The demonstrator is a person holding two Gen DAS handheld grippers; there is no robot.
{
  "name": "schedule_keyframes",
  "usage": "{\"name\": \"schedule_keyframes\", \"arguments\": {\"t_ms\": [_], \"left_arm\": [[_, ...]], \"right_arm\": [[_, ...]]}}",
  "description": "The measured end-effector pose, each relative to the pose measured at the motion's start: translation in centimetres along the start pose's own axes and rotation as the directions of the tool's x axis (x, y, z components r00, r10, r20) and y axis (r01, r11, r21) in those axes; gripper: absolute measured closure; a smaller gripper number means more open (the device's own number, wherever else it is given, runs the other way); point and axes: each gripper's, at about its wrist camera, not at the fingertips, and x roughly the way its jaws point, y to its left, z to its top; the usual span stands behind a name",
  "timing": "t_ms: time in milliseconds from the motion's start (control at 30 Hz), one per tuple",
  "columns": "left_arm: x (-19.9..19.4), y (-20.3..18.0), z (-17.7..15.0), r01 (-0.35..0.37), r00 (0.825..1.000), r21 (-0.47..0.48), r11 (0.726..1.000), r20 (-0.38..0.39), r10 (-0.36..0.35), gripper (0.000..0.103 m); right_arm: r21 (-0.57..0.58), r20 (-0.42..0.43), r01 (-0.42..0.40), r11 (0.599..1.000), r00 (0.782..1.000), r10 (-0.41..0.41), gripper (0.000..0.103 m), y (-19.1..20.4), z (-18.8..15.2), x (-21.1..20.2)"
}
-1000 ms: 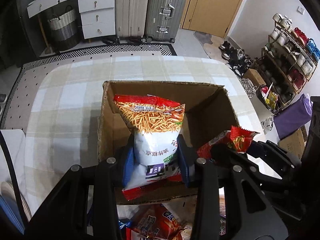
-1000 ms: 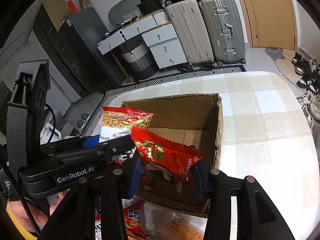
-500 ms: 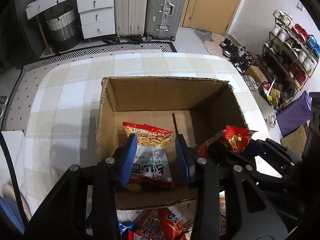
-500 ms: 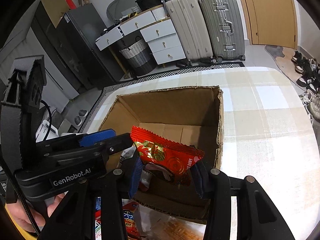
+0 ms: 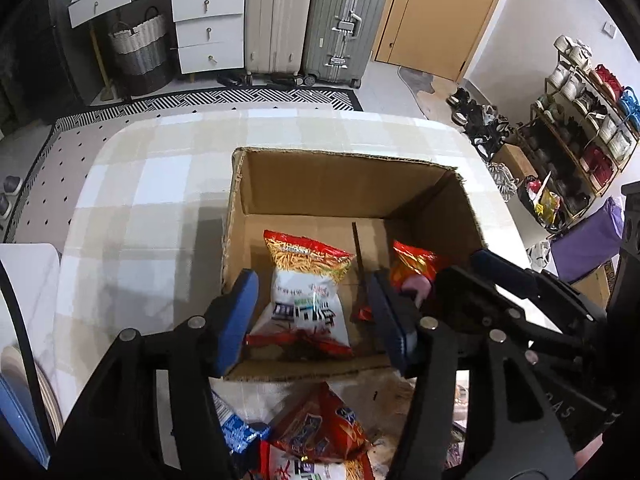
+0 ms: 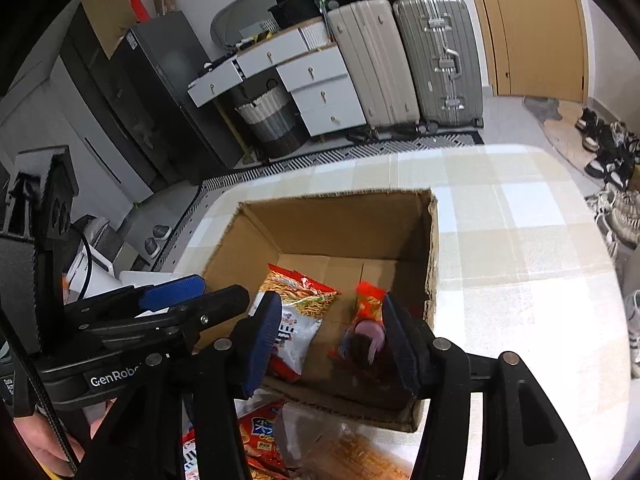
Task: Organize snacks
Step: 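Lower both bags into the box and open both grippers, then withdraw both tools from the box back toward the snack pile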
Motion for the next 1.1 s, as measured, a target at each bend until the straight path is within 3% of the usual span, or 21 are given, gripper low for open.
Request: {"name": "schedule_keyframes", "arguments": {"t_ms": [333, 400, 533, 600, 1100], "left_arm": [[-7.0, -0.6, -3.3, 0.001, 0.997, 0.019, 1.0, 0.072, -0.002, 0.028], [-8.8, -0.6, -4.1, 0.01, 0.996, 0.01, 1.0, 0.089, -0.011, 0.025], [-13.1, -0.8, -6.4, 0.025, 0.992, 0.002, 1.0, 0.126, -0.025, 0.024], [-15.3, -1.3, -7.7, 0.02, 0.989, 0.01, 1.0, 0.146, -0.021, 0.023], [-29.3, -4.6, -19.0, 0.03, 0.96, 0.046, 0.998, 0.277, -0.042, 0.017]], "right_arm": [[-0.033, 0.061, 0.01, 0.999, 0.998, -0.008, 0.048, 1.6, -1.2, -5.9], [-0.043, 0.072, 0.018, 0.999, 0.997, -0.015, 0.038, 2.1, -1.9, -7.3], [-0.072, 0.117, 0.013, 0.997, 0.993, -0.005, 0.027, 3.7, -3.6, -11.2], [-0.085, 0.148, 0.022, 0.996, 0.989, -0.009, 0.014, 4.6, -4.7, -13.3], [-0.144, 0.267, 0.012, 0.989, 0.963, 0.027, 0.006, 7.8, -13.6, -25.5]]}}
